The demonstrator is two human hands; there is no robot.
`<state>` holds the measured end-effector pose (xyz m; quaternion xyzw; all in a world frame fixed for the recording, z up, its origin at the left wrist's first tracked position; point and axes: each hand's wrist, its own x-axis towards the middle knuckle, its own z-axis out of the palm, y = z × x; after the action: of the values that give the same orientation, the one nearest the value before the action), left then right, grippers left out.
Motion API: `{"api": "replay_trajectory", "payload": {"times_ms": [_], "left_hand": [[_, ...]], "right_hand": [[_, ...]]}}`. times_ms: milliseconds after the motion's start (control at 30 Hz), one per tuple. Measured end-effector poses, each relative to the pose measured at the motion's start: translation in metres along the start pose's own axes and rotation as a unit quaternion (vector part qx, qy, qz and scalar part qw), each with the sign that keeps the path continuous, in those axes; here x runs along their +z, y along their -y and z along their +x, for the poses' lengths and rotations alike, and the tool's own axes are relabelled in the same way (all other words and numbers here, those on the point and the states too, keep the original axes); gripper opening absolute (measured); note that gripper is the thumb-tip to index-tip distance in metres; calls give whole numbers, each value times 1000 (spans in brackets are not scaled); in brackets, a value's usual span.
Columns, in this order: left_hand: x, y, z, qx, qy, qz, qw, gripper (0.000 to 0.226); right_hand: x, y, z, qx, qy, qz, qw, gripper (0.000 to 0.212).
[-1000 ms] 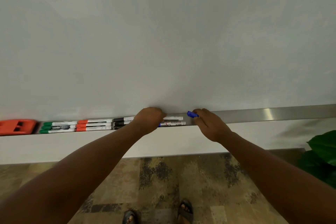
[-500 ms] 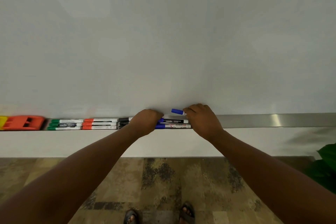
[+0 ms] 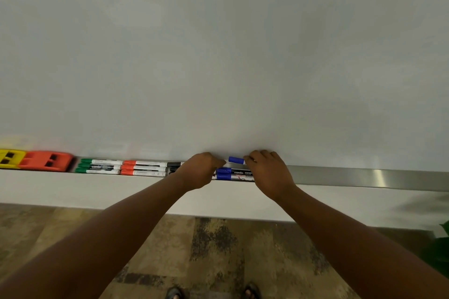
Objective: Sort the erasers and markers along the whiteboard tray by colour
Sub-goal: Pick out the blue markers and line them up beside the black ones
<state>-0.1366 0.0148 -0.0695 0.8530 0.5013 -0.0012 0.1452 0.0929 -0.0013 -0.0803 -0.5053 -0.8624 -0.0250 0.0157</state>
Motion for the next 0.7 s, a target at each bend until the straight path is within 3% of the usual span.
{"api": "replay_trajectory", "payload": {"times_ms": [167, 367, 700], "left_hand": [[-1, -1, 0, 17, -12, -14, 1000, 34], [-3, 7, -5, -20, -70, -32, 997, 44], [0, 11, -23, -57, -35, 1, 998, 42]], "right_hand": [[1, 1, -1, 12, 8, -17, 1000, 49], [0, 13, 9, 2, 21, -36, 999, 45], [-1, 35, 24, 0, 56, -47, 997, 35]]}}
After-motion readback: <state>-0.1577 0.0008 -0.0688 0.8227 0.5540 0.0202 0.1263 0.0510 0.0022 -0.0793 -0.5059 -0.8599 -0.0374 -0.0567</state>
